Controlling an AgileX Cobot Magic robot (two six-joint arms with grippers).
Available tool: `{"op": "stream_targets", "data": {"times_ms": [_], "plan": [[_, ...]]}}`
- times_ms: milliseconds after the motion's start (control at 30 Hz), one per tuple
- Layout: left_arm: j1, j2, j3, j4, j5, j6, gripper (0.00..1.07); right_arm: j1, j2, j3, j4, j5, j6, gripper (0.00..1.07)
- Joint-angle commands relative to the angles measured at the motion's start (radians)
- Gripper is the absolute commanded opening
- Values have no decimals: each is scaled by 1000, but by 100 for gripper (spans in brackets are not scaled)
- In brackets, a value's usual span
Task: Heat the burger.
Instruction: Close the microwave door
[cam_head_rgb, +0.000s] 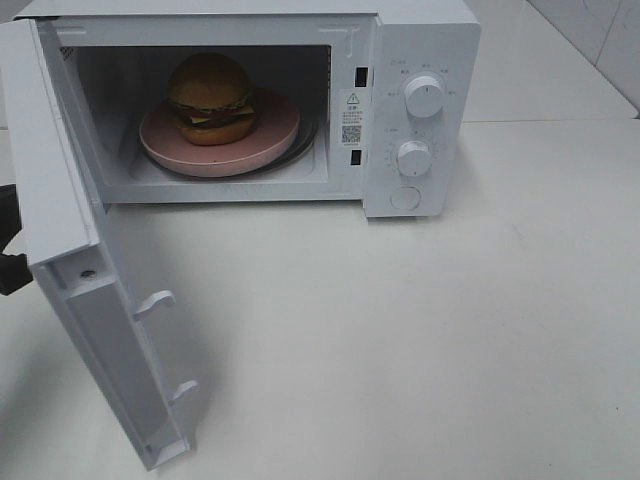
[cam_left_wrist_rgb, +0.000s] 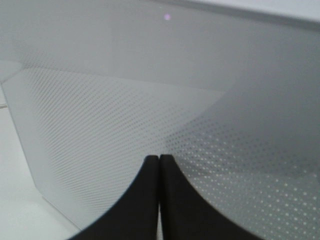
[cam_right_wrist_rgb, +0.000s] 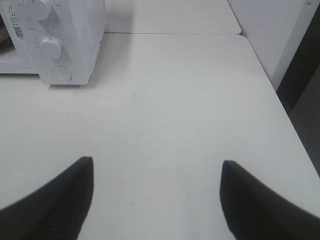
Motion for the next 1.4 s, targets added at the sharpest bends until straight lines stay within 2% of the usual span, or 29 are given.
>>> {"op": "stream_targets", "data": {"times_ms": [33,133,200,300,367,400,467,500,533,567,633,667,733,767,833,933,1067,1400], "plan": [[-55,57,-44,1,-40,-7,0,-5,-26,1,1,-12,-8,68],[-74,67,-53,-8,-40,-7,0,-5,-26,1,1,-12,-8,68],[-161,96,-85,-91,-40,1,0,-5,-26,1,1,-12,-8,68],[-179,103,-94,-125,-40,6,0,-5,-26,1,1,-12,-8,68],[-269,129,-129,-271,-36,39,0,-5,-26,1,1,-12,-8,68],[-269,129,-129,-271,-36,39,0,-5,-26,1,1,-12,-8,68],[-329,151,-160,-381,-29,73,0,-5,-26,1,1,-12,-8,68],[-329,151,-160,-381,-29,73,0,-5,-26,1,1,-12,-8,68],[-366,166,-181,-445,-13,99,0,-5,-26,1,1,-12,-8,68],[-366,166,-181,-445,-13,99,0,-5,-26,1,1,-12,-8,68],[-428,193,-211,-545,-8,141,0,-5,-26,1,1,-12,-8,68],[-428,193,-211,-545,-8,141,0,-5,-26,1,1,-12,-8,68],[-476,221,-247,-617,-10,167,0,-5,-26,1,1,-12,-8,68],[-476,221,-247,-617,-10,167,0,-5,-26,1,1,-12,-8,68],[-516,255,-284,-685,-10,170,0,-5,-26,1,1,-12,-8,68],[-539,273,-309,-721,-6,169,0,-5,-26,1,1,-12,-8,68],[-576,312,-387,-780,20,170,0,-5,-26,1,1,-12,-8,68],[-587,385,-534,-787,124,171,0,-5,-26,1,0,-12,-8,68]]}}
